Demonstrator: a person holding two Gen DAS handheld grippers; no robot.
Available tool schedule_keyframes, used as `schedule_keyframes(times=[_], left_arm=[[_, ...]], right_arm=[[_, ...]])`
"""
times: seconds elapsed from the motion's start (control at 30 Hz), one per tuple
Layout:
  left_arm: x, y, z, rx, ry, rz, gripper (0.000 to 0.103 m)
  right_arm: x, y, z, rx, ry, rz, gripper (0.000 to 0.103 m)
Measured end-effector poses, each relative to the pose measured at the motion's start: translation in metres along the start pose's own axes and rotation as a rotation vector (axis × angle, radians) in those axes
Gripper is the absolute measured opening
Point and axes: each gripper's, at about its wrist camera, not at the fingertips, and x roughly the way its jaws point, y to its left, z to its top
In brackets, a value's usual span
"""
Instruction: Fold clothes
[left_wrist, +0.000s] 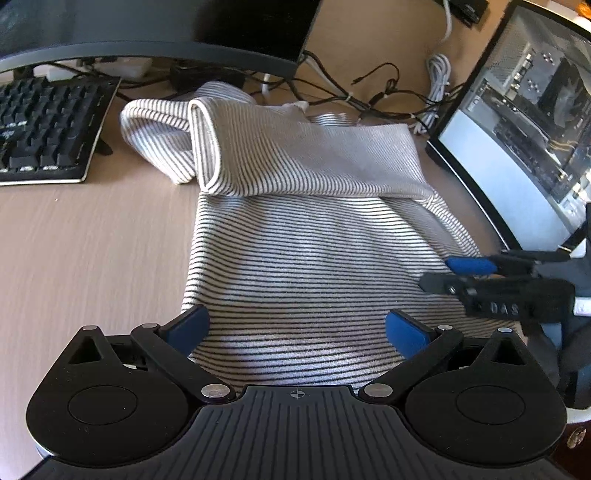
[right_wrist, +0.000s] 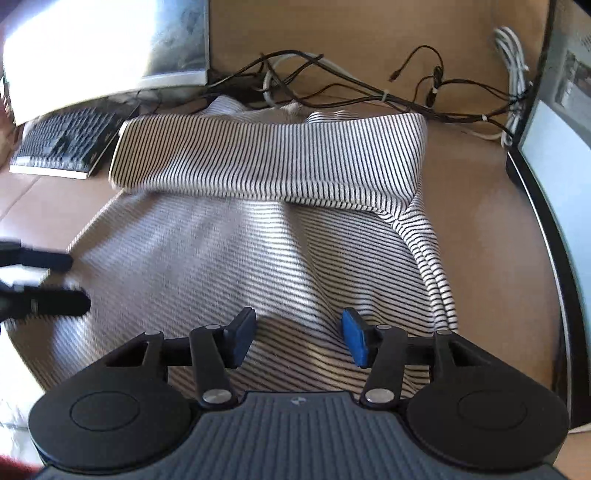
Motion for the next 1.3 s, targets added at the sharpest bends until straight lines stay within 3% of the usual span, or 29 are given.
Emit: schedule_keyframes(times=[0.13,0.23,0.37,0.43,0.6,0.63,0.7,0.83,0.97,1.1,1.2,1.23,1.3], left_arm=[[-0.016,0.004,0.004,-0.096,0.012,0.017,0.103],[-0.038,0.004,0.002,-0.12,-0.051,0.08,0.103],[-0.073,0.01,-0.001,-0.143,-0.131,0.181,0.103],[-0.087,0.017,-0.004,-0.163,-0.151,0.254,0.103],[-0.108,0.042,-0.019,-0.26,-0.154,0.335,0.103],[-0.11,0.046,-0.022,-0.274,-0.147,0.346,0.103],[-0.112,0.051,-0.026,-0.285,-0.128,0.361,0.103],[-0.106,0.057,-0.022,-0.269,-0.097,0.336,0.103],[-0.081,0.043,0.001,-0.2,-0.09,0.248,0.103],[-0.048,0.012,0.031,-0.071,-0.092,0.112,0.103],[-0.021,-0.015,0.047,0.016,-0.082,0.031,0.103],[-0.012,-0.023,0.051,0.036,-0.072,0.008,0.103],[0.001,-0.035,0.054,0.061,-0.046,-0.016,0.103]], right_arm=[[-0.005,0.014,0.023,-0.041,-0.073,0.007,0.051],[-0.008,0.046,0.045,-0.162,-0.17,0.028,0.055],[0.005,0.097,0.06,-0.311,-0.218,0.099,0.07],[0.014,0.125,0.062,-0.386,-0.248,0.103,0.07],[0.049,0.181,0.072,-0.507,-0.32,0.029,0.07],[0.056,0.185,0.075,-0.495,-0.311,0.021,0.068],[0.065,0.183,0.082,-0.437,-0.273,0.029,0.025],[0.045,0.145,0.089,-0.269,-0.286,0.054,0.007],[-0.008,0.072,0.093,-0.134,-0.383,-0.128,0.004],[-0.091,0.001,0.098,-0.001,-0.587,-0.457,0.0],[-0.131,-0.02,0.098,-0.036,-0.695,-0.668,0.0],[-0.136,-0.024,0.096,-0.055,-0.7,-0.705,0.0],[-0.132,-0.031,0.09,-0.061,-0.648,-0.681,0.0]])
